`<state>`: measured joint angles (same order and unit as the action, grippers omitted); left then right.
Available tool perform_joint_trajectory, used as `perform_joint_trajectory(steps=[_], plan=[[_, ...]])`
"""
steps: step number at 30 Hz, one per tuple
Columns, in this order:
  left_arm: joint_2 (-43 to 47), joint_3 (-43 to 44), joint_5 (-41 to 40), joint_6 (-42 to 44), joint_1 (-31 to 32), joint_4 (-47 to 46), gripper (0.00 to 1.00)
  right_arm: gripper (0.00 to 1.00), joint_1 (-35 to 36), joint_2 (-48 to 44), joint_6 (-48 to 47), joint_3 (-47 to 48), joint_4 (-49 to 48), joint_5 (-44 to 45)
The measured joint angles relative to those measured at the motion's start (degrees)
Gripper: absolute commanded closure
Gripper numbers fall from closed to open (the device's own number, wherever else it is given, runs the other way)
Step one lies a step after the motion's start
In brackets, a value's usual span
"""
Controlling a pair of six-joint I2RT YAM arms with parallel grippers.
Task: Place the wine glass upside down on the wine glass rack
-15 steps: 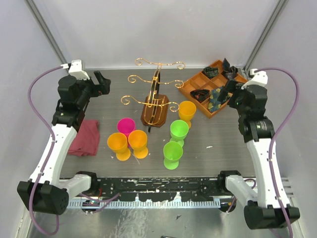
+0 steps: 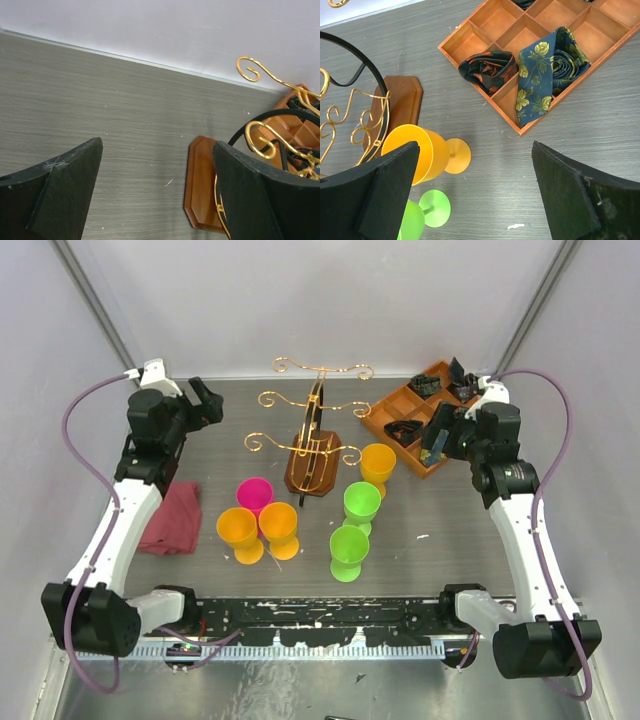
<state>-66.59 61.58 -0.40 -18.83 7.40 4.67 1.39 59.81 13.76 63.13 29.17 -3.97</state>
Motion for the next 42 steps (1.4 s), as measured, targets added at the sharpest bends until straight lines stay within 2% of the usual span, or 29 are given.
perform_joint_trajectory(steps=[6, 11, 16, 21, 26, 32, 35, 38, 42], plan=[[-6.25, -0.22, -2.8, -3.41, 0.0, -3.54, 0.02, 0.02, 0.0, 1.79, -1.38, 0.07, -0.35, -1.31], [-10.1, -1.62, -3.87, -3.28, 0.0, -5.81, 0.02, 0.03, 1.29, 6.03, -0.85, -1.88, -4.42, -2.69], [-10.23, -4.37, -4.74, -3.23, 0.0, -8.39, 0.02, 0.02, 7.5, 12.63, 0.42, -4.0, -8.37, -2.82], [-11.23, -3.65, -6.23, -2.84, 0.17, -10.14, 0.02, 0.02, 14.67, 20.61, 0.13, -0.04, -8.48, 0.63], [-15.28, 3.17, -6.97, -2.69, 0.39, -7.5, 0.02, 0.0, 15.65, 25.66, -0.11, 12.48, -1.38, 5.81], [-15.34, 10.75, -8.07, -1.73, 0.55, -2.1, 0.02, 0.0, 15.26, 23.87, -0.26, 26.49, 7.82, 11.08], [-14.1, 11.74, -8.52, -1.38, 0.59, -1.55, 0.02, 0.0, 15.26, 21.75, -0.17, 28.72, 12.2, 11.67], [-11.54, 9.2, -8.52, -1.38, 0.59, -1.46, 0.02, 0.0, 15.26, 19.8, -0.04, 28.48, 16.11, 11.26], [-8.57, 5.38, -8.28, -1.4, 0.59, -0.63, 0.02, 0.0, 15.26, 16.2, -0.2, 23.32, 16.5, 10.21]])
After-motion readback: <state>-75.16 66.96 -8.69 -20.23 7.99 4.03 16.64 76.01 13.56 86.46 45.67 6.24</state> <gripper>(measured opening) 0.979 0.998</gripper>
